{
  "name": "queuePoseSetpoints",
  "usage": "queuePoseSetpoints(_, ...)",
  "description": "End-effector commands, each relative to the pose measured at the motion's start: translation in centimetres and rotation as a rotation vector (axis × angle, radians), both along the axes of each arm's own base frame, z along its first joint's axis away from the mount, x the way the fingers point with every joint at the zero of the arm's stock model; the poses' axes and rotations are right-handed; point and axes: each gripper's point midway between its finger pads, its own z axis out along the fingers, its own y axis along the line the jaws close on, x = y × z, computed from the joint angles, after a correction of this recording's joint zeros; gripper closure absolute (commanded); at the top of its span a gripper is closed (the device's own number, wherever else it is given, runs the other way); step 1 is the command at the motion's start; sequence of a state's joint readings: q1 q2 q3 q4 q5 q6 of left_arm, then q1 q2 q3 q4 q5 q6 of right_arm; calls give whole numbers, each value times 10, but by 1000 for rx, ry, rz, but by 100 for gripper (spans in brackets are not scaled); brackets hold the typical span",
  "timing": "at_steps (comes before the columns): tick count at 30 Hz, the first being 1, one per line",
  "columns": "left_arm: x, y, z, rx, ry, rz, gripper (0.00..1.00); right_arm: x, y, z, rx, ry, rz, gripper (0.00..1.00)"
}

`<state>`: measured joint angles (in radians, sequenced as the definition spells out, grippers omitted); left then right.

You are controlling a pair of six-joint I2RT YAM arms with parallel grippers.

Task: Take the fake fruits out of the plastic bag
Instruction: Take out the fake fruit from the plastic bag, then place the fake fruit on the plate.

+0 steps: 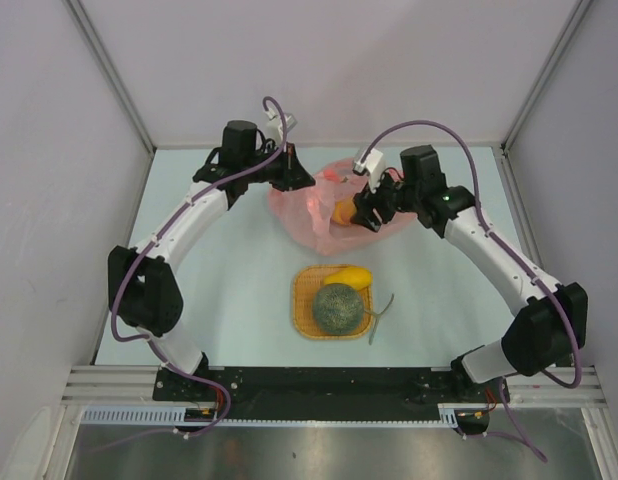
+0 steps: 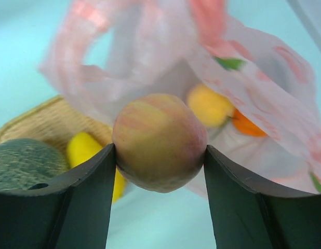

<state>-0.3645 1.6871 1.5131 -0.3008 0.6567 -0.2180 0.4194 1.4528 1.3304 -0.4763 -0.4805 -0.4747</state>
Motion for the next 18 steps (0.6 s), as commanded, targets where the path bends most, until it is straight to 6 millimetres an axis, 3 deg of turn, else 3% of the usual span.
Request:
queuePoseSetpoints(1,12,-5,20,-31,-25,37,100,-35,52,33,92,-34,172,60)
queuePoseSetpoints(2,12,-5,24,-43,-22,42,100,-37,63,34,100,-43,199,60)
queuePoseSetpoints(3,13,-7,26,-53,-17,39,100,-47,88,38,96,-56,269,60)
queuePoseSetpoints(6,19,-9,34,-82,-8,55,100,-52,114,32,82,-46,344,60)
queuePoseSetpoints(9,26,-8,36,-101,15,80,100,-58,126,24,46,-39,404,61)
queuePoseSetpoints(13,31,-8,39,-107,7,81,100,-72,139,-5,-18,57,462,62)
queuePoseSetpoints(18,28,-8,42,-119,17,73,100,-91,139,-36,-107,158,495,64)
